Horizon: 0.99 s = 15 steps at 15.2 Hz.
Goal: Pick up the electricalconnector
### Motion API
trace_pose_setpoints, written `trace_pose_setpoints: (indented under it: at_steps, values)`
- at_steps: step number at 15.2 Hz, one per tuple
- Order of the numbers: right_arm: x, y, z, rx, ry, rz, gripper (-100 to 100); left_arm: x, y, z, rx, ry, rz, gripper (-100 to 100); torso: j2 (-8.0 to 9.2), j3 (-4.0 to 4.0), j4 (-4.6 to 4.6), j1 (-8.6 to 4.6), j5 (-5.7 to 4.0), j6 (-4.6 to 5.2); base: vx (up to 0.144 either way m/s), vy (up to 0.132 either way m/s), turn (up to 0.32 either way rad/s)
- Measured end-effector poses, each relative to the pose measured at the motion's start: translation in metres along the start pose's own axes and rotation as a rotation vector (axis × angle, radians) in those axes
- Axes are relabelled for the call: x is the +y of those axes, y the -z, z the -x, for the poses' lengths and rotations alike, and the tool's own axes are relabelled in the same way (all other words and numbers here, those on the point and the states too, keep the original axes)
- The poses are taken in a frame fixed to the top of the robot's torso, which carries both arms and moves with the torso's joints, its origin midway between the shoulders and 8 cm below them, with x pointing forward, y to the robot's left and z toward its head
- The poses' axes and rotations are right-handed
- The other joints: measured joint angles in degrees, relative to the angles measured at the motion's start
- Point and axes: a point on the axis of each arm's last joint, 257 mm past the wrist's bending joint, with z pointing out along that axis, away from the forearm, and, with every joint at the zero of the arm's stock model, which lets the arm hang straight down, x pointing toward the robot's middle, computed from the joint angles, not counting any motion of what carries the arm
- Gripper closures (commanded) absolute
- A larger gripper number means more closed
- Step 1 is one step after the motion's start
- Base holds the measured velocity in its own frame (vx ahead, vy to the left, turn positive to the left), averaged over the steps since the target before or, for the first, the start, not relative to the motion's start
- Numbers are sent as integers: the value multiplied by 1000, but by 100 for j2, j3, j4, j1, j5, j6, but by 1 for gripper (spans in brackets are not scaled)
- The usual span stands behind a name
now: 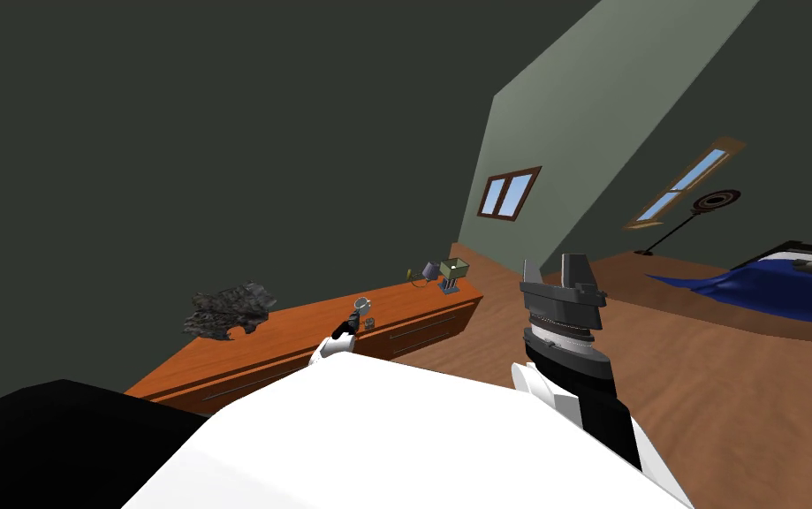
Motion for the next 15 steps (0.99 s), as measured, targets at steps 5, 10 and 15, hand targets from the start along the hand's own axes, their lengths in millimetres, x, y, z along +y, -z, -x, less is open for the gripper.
trace_pose_setpoints:
  at_steps: [5,10,15]
  values:
    - [0,0,0,0,0,0,0,30,-4,13,-20,19,92,-100,5,3,1,-1,-1,1,42,-23,16]
    - [0,0,0,0,0,0,0,50,-7,18,-31,30,145,-100,7,4,2,9,1,0,42,2,22]
    - [0,0,0,0,0,0,0,60,-8,13,-27,27,139,100,15,8,3,9,2,0,28,15,13]
